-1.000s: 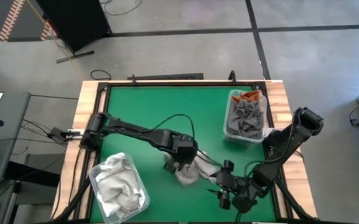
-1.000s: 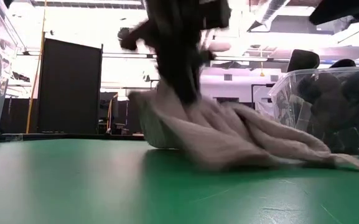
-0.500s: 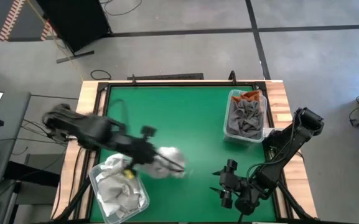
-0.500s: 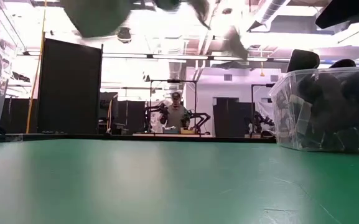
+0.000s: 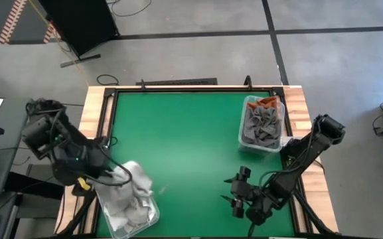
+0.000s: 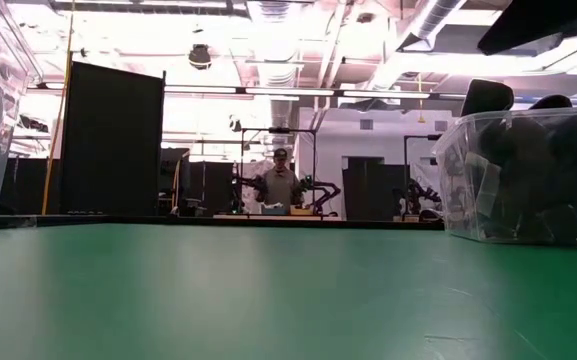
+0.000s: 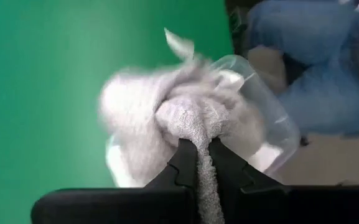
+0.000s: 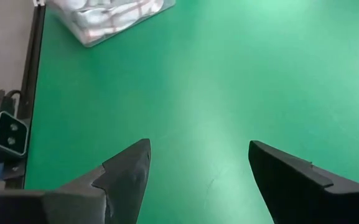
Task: Sort towels by color in basket
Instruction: Put the light gray microfiber towel into the bottom transparent bin
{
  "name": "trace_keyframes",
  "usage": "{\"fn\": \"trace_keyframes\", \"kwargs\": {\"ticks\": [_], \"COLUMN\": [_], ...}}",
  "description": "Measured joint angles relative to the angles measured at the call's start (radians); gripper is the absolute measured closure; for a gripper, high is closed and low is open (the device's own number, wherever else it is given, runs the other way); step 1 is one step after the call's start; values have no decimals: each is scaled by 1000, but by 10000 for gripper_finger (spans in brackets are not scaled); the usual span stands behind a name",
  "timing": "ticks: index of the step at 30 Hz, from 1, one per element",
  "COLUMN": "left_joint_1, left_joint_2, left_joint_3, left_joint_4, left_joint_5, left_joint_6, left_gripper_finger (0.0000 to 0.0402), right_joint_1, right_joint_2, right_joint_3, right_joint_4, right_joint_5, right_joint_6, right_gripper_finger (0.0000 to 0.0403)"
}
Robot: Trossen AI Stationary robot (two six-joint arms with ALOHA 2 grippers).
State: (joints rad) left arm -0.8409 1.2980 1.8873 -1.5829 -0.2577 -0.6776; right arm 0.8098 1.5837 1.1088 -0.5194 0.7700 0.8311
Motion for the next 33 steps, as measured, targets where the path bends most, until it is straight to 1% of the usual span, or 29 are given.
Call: {"fn": "trace_keyframes", "kwargs": {"ticks": [4, 9, 16, 20, 22, 29, 33], "left_joint_1": [-59, -81, -50, -15, 10, 108, 148], "left_joint_2": [0, 43, 152, 239, 288, 450, 536], "left_joint_3": [-31, -49, -133, -168, -173, -173, -173], "left_joint_4": [8, 14, 12, 13, 14, 123, 156], "left_joint_5": [21, 66, 217, 309, 336, 334, 334], "left_joint_6": [-112, -151, -149, -82, -22, 252, 357], "left_gripper_finger": [390, 390, 390, 390, 390, 390, 390], "right_joint_1": [-2, 2, 21, 33, 42, 66, 86], "right_joint_2": [0, 0, 0, 0, 0, 0, 0], "right_joint_3": [0, 0, 0, 0, 0, 0, 0], "right_joint_4": [8, 26, 64, 85, 96, 117, 137], "right_joint_5": [0, 0, 0, 6, 19, 50, 74], "right_joint_6": [-1, -1, -2, -2, -2, -5, -4], "right_gripper_finger": [101, 101, 101, 101, 101, 101, 101]}}
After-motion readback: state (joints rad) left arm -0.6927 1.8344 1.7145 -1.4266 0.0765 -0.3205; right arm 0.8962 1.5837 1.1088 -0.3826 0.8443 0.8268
